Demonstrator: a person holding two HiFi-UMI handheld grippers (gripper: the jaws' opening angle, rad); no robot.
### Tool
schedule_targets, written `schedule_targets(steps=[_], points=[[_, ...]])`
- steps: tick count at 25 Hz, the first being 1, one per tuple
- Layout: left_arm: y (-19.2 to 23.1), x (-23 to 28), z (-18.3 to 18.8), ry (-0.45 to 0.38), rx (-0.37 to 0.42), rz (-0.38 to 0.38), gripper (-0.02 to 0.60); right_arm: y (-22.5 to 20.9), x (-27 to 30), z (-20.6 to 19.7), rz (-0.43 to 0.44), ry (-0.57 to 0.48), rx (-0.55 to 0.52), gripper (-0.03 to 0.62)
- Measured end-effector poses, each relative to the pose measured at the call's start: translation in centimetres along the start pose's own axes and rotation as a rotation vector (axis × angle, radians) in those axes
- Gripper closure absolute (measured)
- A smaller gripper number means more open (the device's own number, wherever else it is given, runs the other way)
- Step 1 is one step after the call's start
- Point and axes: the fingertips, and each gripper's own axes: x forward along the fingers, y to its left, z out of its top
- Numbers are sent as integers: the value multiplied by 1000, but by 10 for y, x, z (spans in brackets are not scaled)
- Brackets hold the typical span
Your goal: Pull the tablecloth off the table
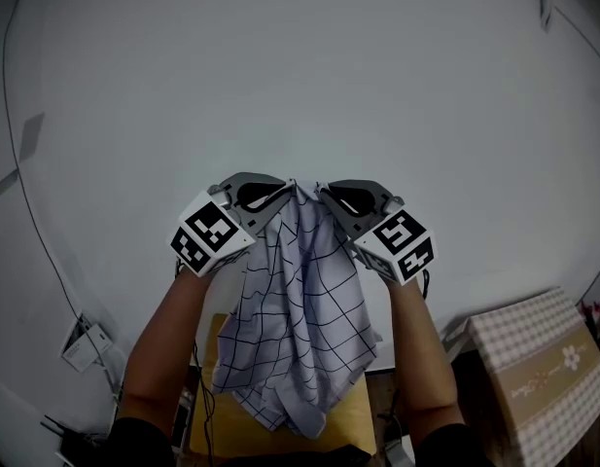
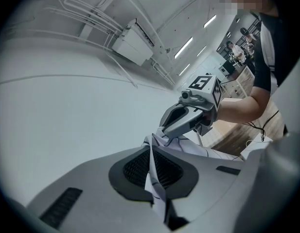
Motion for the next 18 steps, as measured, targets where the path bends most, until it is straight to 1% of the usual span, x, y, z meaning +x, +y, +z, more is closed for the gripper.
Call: schedule_targets(steps=[3, 5, 7, 10, 12, 14, 18], points=[[11, -2, 21, -32, -30, 15, 568, -9, -4, 19, -8, -9, -25, 571], [26, -2, 40, -53, -48, 31, 568, -23, -4, 34, -17, -8, -45, 571], [46, 0, 58, -60, -42, 41, 569, -44, -3, 54, -32, -18, -59, 571], [76, 5, 90, -49, -16, 44, 569, -72, -3, 92, -49, -56, -60, 571], [91, 6, 110, -50, -2, 49, 568, -84, -5, 114, -57, -75, -62, 571], [97, 5, 120, -55, 12, 57, 569, -87, -6, 126, -60, -85, -73, 571], [95, 0, 122, -81, 18, 77, 568, -83, -5, 131, -65, -87, -111, 571]])
